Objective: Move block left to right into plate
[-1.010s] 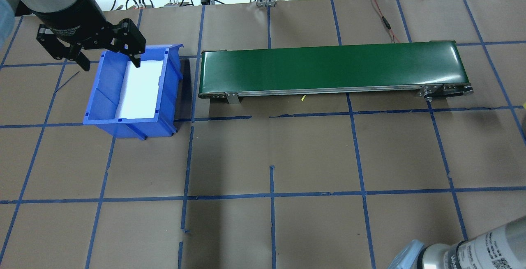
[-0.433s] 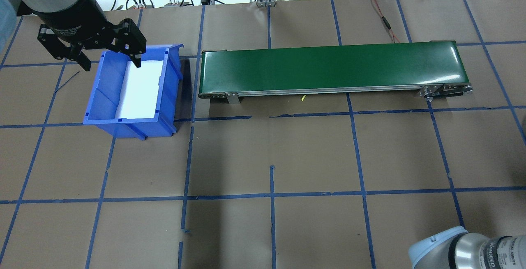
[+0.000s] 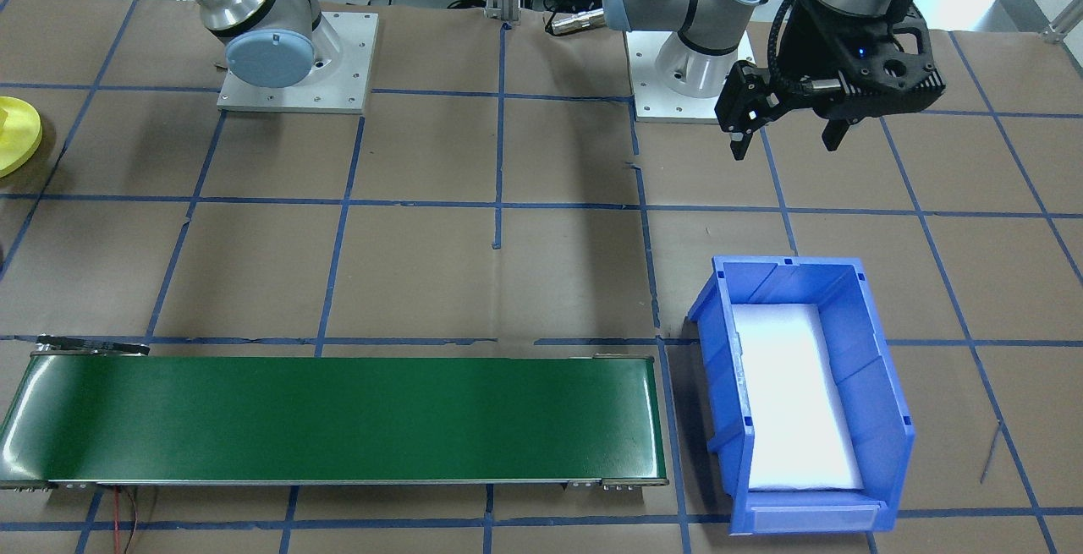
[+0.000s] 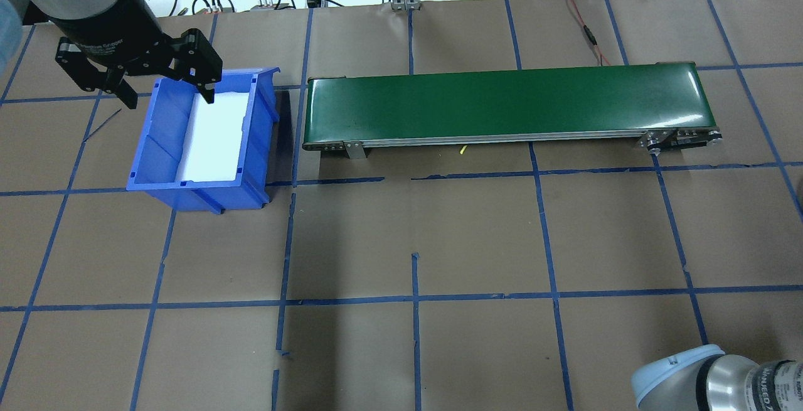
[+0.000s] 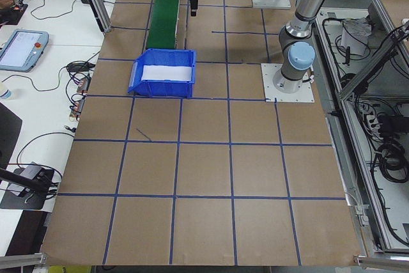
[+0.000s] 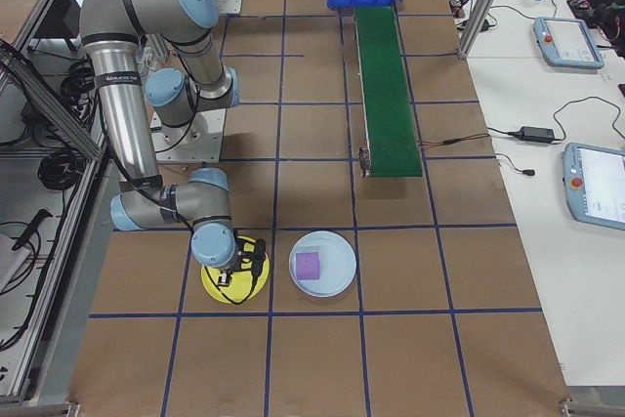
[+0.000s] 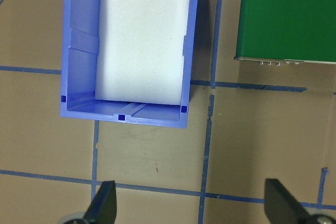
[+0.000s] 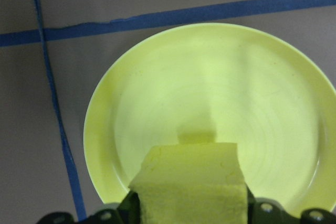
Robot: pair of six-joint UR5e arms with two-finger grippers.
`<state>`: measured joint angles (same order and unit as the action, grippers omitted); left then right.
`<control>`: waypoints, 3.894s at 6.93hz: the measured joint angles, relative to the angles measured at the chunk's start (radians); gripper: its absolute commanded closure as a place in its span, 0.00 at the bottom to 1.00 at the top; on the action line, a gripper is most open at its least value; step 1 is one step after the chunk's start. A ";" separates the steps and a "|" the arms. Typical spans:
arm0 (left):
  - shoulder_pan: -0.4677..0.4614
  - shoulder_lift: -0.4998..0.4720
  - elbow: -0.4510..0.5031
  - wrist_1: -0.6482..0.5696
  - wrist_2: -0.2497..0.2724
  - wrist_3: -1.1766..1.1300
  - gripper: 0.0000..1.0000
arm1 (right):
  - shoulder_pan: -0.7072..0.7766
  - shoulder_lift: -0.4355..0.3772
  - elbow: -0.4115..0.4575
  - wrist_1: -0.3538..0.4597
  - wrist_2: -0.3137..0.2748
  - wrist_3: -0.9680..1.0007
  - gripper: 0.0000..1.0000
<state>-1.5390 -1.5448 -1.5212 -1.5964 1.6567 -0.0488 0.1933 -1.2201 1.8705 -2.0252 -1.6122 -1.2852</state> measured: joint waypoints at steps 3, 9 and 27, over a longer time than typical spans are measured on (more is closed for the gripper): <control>0.000 0.000 0.001 0.001 0.000 0.001 0.00 | 0.005 0.001 0.001 -0.024 0.000 0.004 0.00; 0.000 0.001 0.001 0.005 -0.001 0.001 0.00 | 0.280 -0.122 -0.298 0.335 0.008 0.128 0.00; 0.006 -0.001 -0.012 0.036 -0.002 -0.002 0.00 | 1.439 -0.342 -0.379 0.431 0.072 1.437 0.00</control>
<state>-1.5334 -1.5460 -1.5336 -1.5603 1.6544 -0.0507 1.6321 -1.5626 1.4912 -1.5947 -1.5402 0.1521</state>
